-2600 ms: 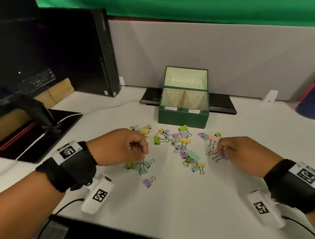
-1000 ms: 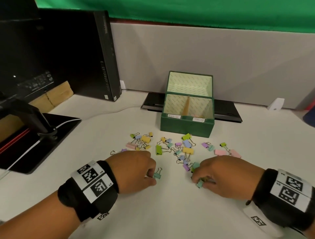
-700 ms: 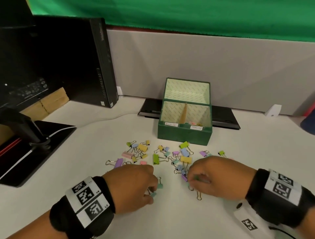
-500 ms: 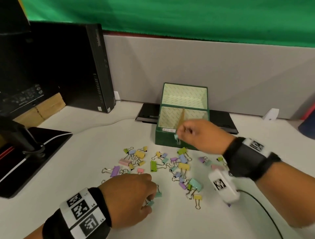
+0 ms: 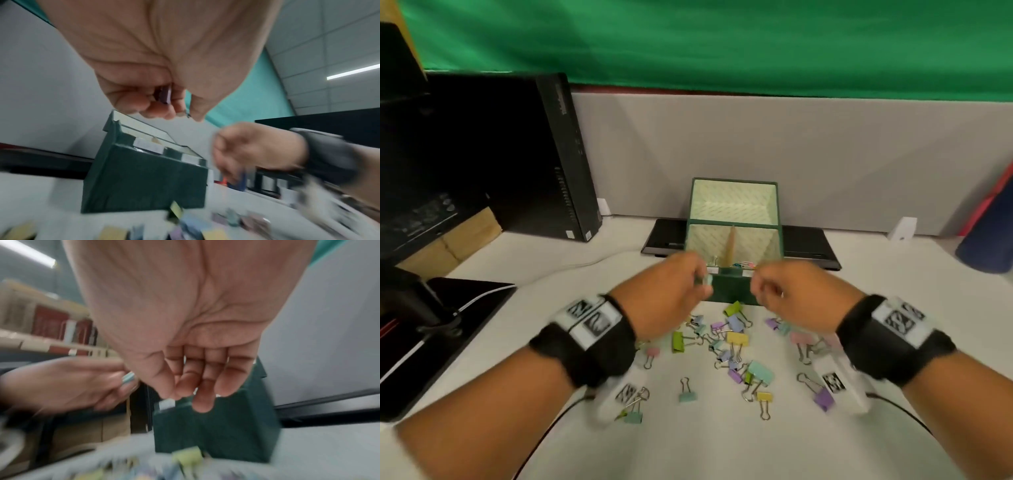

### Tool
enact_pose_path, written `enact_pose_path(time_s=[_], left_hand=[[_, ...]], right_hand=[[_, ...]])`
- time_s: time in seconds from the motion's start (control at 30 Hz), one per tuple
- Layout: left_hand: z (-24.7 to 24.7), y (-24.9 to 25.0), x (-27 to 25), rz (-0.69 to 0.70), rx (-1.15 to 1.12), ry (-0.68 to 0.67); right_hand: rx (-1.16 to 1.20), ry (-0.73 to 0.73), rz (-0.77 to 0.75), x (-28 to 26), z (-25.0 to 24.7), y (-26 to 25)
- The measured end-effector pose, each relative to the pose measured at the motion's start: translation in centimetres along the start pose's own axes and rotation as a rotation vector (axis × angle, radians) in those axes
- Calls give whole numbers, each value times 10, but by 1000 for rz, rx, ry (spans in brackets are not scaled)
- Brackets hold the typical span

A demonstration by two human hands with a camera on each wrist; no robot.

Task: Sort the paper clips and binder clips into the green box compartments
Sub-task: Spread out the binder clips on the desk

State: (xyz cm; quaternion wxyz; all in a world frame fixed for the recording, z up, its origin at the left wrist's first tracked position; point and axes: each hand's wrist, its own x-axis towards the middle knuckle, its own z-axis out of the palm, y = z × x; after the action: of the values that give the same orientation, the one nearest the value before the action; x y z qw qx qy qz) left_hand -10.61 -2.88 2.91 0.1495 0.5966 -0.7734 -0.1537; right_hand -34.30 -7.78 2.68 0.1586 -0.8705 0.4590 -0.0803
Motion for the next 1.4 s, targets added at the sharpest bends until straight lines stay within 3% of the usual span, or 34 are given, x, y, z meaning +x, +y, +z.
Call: enact_pose_path(time_s=[0.1, 0.2, 0.37, 0.5, 0.53, 0.67, 0.77, 1.0, 1.13, 1.23, 1.4], left_hand=[[-2, -3, 61, -61, -22, 85], [0, 0, 101, -107, 44, 55], [0, 1, 116, -116, 280, -72], [-5, 7, 74, 56, 200, 53], [-3, 8, 58, 111, 212, 28], [15, 5, -5, 180, 360, -386], [27, -4, -31, 205, 424, -518], [39, -22, -45, 217, 364, -486], [25, -26, -46, 206, 308, -362], [3, -39, -48, 56, 207, -301], [-13, -69, -68, -105, 117, -339]], right_hand=[[-142, -125, 43, -44, 17, 11], [28, -175, 72, -68, 23, 16], [-48, -153, -62, -71, 33, 12], [-95, -194, -124, -61, 48, 7], [-107, -204, -141, -57, 50, 6], [-119, -225, -167, -47, 57, 1], [-127, -241, -138, -43, 56, -2], [-209, -241, -133, -45, 57, -12], [-117, -197, -75, -49, 51, -16], [-123, -264, -47, -49, 49, -17], [-101, -409, -62, -52, 48, -24]])
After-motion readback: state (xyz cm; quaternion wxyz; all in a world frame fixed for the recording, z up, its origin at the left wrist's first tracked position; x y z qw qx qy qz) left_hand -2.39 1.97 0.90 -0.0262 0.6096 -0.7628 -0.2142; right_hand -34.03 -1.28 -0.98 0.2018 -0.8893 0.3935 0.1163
